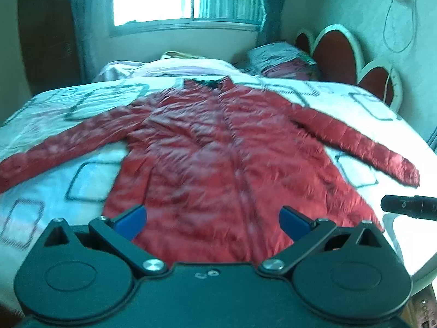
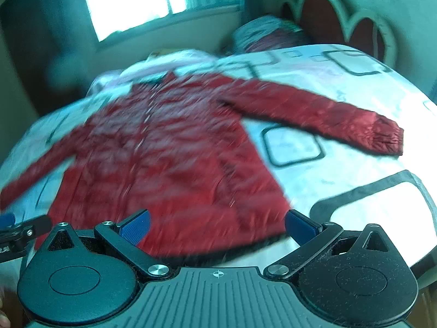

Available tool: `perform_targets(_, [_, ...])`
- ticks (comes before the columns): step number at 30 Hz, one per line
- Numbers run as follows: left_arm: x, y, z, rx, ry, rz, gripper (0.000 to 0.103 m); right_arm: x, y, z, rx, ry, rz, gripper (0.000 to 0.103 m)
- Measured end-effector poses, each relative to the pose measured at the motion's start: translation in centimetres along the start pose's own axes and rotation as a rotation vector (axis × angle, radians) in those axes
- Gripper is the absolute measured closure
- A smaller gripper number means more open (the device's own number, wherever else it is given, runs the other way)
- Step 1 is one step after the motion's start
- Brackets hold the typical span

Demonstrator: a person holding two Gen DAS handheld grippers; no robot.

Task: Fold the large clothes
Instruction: 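Grasp the cuff of one red sleeve with the right gripper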

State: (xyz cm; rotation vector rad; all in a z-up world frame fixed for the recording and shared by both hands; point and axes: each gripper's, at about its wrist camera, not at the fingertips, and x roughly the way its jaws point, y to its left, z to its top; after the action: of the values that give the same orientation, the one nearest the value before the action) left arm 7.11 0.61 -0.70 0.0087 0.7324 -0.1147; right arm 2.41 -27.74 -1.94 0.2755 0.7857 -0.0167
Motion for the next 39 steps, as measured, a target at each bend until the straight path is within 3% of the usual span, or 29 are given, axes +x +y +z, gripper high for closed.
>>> perform_targets(5, [3.5, -1.1, 3.0, 0.052, 0.038, -0.117, 0.000, 1.9, -3.8, 3.1, 0.098, -0.070, -0.093, 0.000])
perform_targets(12, [8.8, -4.3, 5.1, 0.095, 0.051, -0.151, 0.001, 3.0, -11.3, 5.8, 0.271, -0.147, -0.222, 0.000])
perform_targets(17, [12.1, -6.7, 7.0, 0.077, 0.047, -0.160, 0.005, 5.6, -17.9, 6.6, 0.420, -0.175, -0.239, 0.001])
perform_targets(18, [12.8, -7.4, 7.5, 0.078, 0.048, -0.155, 0.005, 6.4, -19.2, 6.6, 0.458, -0.176, -0.232, 0.005])
perform_targets(19, [13.3, -8.1, 8.0, 0.077, 0.046, -0.154, 0.005, 7.1, -20.4, 6.6, 0.494, -0.172, -0.217, 0.039])
perform_targets(20, [13.9, -8.7, 8.5, 0.080, 0.043, -0.152, 0.005, 8.1, -21.6, 6.5, 0.536, -0.155, -0.210, 0.053])
perform_targets(21, [14.5, -9.3, 9.0, 0.086, 0.045, -0.147, 0.005, 9.1, -22.7, 6.4, 0.580, -0.145, -0.200, 0.057])
perform_targets(27, [18.0, -11.9, 11.7, 0.093, 0.082, -0.116, 0.004, 12.7, -26.7, 5.3, 0.782, -0.093, -0.087, 0.057])
perform_targets(31, [19.2, -11.7, 12.8, 0.070, 0.094, -0.097, 0.003, 13.2, -28.2, 5.5, 0.828, -0.154, -0.102, 0.057])
perform_targets(33, [19.9, -10.8, 13.3, 0.059, 0.109, -0.071, 0.003, 13.4, -28.7, 6.4, 0.814, -0.165, -0.134, 0.057])
perform_targets(36, [21.2, -8.6, 14.0, 0.047, 0.140, -0.007, 0.003, 13.6, -28.4, 8.4, 0.738, -0.186, -0.190, 0.084])
perform_targets(39, [21.6, -5.8, 14.6, 0.027, 0.129, 0.023, 0.006, 13.7, -26.4, 11.5, 0.601, -0.244, -0.210, 0.085])
